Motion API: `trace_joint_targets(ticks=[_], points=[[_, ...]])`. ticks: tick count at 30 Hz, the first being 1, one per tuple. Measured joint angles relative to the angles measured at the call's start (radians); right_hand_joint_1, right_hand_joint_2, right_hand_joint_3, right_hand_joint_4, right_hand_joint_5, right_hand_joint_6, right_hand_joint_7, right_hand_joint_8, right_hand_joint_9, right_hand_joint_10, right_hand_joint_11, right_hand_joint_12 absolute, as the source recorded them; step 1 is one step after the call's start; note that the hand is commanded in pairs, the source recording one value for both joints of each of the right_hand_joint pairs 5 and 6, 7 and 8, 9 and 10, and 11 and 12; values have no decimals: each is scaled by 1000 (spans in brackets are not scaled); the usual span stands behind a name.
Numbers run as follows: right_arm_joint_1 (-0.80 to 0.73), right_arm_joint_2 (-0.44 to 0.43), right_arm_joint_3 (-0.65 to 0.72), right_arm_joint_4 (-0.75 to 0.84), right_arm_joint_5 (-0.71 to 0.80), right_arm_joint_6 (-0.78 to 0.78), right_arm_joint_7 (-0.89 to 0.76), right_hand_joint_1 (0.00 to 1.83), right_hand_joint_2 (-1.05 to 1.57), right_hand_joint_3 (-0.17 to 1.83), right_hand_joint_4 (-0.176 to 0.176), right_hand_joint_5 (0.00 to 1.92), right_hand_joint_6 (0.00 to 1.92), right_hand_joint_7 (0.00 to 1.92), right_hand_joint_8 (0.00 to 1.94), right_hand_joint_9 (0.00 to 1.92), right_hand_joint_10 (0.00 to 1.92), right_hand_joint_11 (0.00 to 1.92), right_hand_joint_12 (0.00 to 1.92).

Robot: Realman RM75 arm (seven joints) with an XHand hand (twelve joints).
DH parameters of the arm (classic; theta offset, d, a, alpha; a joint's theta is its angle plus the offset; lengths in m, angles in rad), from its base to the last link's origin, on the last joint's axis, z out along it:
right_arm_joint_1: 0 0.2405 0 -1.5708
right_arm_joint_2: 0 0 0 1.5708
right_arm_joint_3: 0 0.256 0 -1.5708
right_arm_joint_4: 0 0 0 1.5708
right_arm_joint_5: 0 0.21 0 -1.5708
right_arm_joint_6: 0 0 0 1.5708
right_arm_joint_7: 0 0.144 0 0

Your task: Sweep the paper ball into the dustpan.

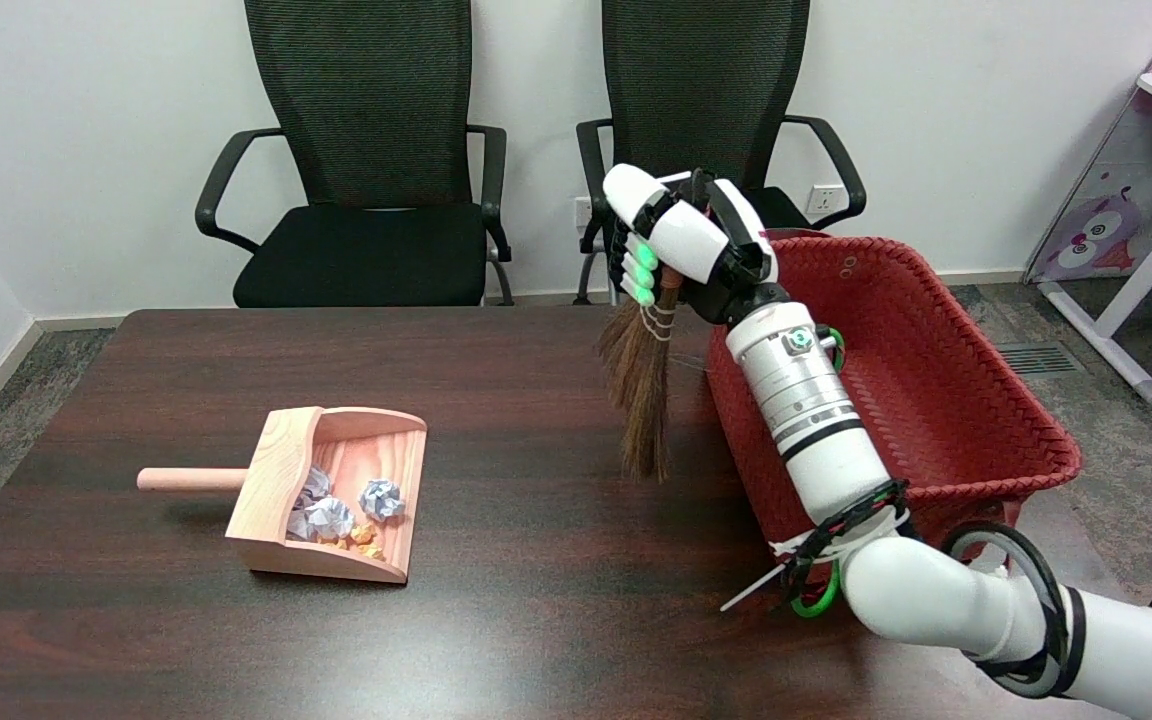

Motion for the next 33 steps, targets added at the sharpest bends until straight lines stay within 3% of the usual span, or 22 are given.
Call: trace_joint_targets(ticks=[19,33], points=[[-10,19,-8,-12,1,-16,21,1077,1571,1832,13,1920,1920,1920,1920,1920,1920,1920,1920],[-14,22,-17,-13,6,-17,25,1082,1571,1784,15,1920,1920,1920,1920,1920,1920,1920,1920]])
